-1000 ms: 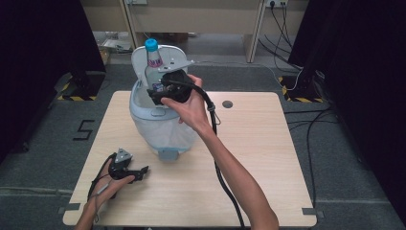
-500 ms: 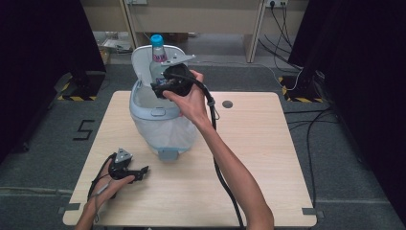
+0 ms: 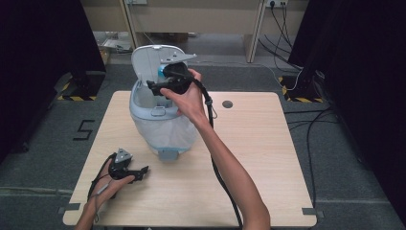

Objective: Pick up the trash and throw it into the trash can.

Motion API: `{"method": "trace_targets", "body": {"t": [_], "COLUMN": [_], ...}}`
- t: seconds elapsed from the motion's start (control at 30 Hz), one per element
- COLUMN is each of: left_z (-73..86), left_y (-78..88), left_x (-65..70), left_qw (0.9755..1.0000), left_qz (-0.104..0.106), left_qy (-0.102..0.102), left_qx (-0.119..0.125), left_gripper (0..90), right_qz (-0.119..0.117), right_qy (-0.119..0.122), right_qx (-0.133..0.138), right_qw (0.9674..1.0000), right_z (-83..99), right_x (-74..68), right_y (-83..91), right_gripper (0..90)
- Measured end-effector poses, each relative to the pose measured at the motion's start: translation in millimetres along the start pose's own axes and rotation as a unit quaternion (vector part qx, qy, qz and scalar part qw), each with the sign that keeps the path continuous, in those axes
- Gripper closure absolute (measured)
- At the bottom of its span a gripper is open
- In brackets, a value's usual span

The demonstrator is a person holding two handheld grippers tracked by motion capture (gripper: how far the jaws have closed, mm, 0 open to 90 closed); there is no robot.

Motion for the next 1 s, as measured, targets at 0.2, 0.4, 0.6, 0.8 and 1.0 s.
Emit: {"method": "trace_targets", "body": {"t": [0.2, 0.4, 0.6, 0.8, 1.0], "left_z": [0.3, 0.3, 0.3, 0.3, 0.3], "left_y": [0.2, 0.2, 0.2, 0.2, 0.2], "left_x": [-0.3, -0.7, -0.8, -0.8, -0.9], "left_qw": [1.0, 1.0, 1.0, 1.0, 1.0], "left_qz": [-0.002, -0.003, -0.003, -0.003, -0.003], "left_qy": [0.0, 0.0, 0.0, 0.0, 0.0], "left_qx": [0.0, -0.001, -0.002, -0.002, -0.002], "left_gripper": [13.8, 13.4, 13.4, 13.4, 13.4], "right_qz": [0.008, 0.013, 0.035, 0.061, 0.073], "right_qy": [0.001, -0.005, -0.011, -0.006, 0.007], "right_qx": [0.005, 0.015, 0.033, 0.032, 0.031], "right_qw": [1.0, 0.9998, 0.9988, 0.9976, 0.9968], "right_z": [0.1, 5.4, 2.6, 4.7, 8.1], "right_x": [10.5, 25.8, 46.5, 61.5, 72.9], "right_y": [18.3, 38.1, 60.9, 73.4, 76.1], "right_gripper": [30.5, 33.8, 36.3, 39.2, 45.4]}}
Point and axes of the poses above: each handheld gripper's, and its own axes: y roughly backward along the jaws, z roughly out of its underside, x roughly to its right, the point moved 5 cm from there along -y, roughly forward along the jaws, and after that the axes turned 10 degrees about -y, right-handed, at the moved point
